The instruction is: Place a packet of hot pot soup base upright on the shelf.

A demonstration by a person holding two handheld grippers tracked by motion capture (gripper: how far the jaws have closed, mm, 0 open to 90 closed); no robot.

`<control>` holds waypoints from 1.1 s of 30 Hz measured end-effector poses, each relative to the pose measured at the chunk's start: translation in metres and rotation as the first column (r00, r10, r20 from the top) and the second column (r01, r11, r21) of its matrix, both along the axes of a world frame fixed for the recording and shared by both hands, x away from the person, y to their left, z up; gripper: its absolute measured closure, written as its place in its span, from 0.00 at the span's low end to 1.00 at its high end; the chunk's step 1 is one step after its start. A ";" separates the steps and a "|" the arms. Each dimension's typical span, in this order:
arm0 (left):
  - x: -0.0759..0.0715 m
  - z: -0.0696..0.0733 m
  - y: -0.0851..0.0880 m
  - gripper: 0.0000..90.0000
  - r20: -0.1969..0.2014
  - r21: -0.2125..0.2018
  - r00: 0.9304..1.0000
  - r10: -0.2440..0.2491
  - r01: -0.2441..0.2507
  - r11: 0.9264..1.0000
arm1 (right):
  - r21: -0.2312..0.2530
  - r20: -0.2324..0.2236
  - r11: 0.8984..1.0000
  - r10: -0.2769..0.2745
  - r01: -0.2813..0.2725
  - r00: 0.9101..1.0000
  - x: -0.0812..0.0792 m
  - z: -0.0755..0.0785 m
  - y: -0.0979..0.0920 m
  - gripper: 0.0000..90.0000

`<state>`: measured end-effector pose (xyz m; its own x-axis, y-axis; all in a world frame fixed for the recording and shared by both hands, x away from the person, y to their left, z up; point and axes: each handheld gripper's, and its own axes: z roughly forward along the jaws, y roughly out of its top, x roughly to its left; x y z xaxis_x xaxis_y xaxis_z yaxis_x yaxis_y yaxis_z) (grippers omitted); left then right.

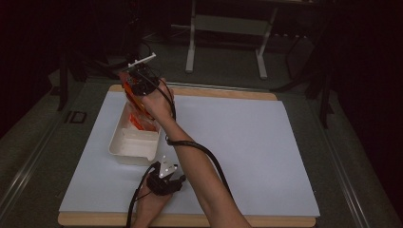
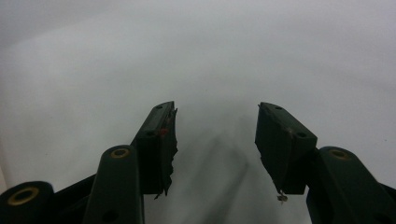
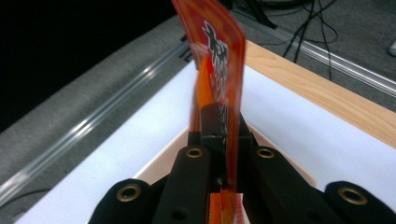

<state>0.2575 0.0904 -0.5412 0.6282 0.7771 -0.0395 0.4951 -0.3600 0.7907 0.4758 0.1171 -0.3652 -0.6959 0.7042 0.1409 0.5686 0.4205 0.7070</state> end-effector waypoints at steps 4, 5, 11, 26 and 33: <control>0.000 0.000 0.000 0.53 0.001 0.002 1.000 0.000 0.000 1.000 | -0.029 0.014 1.000 0.007 -0.007 1.000 0.000 -0.010 0.007 1.00; 0.000 0.000 0.000 0.53 0.002 0.000 1.000 0.002 -0.002 1.000 | -0.053 0.028 0.999 0.012 -0.010 1.000 -0.002 -0.012 0.009 1.00; -0.001 0.000 0.000 0.53 0.007 0.004 1.000 0.003 -0.003 1.000 | -0.116 0.063 0.993 0.021 -0.014 0.998 -0.009 -0.019 0.018 1.00; 0.000 0.000 -0.001 0.53 0.012 0.013 1.000 0.006 -0.007 1.000 | -0.171 0.182 0.985 0.010 0.022 0.983 -0.027 0.006 -0.003 0.85; 0.000 0.000 -0.001 0.53 0.013 0.012 1.000 0.007 -0.007 1.000 | -0.148 0.203 0.989 0.033 -0.003 0.979 -0.038 0.024 -0.019 0.82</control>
<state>0.2572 0.0895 -0.5412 0.6233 0.7817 -0.0220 0.4875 -0.3664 0.7925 0.4377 0.0977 -0.3417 -0.7122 0.6934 -0.1093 0.4097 0.5370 0.7374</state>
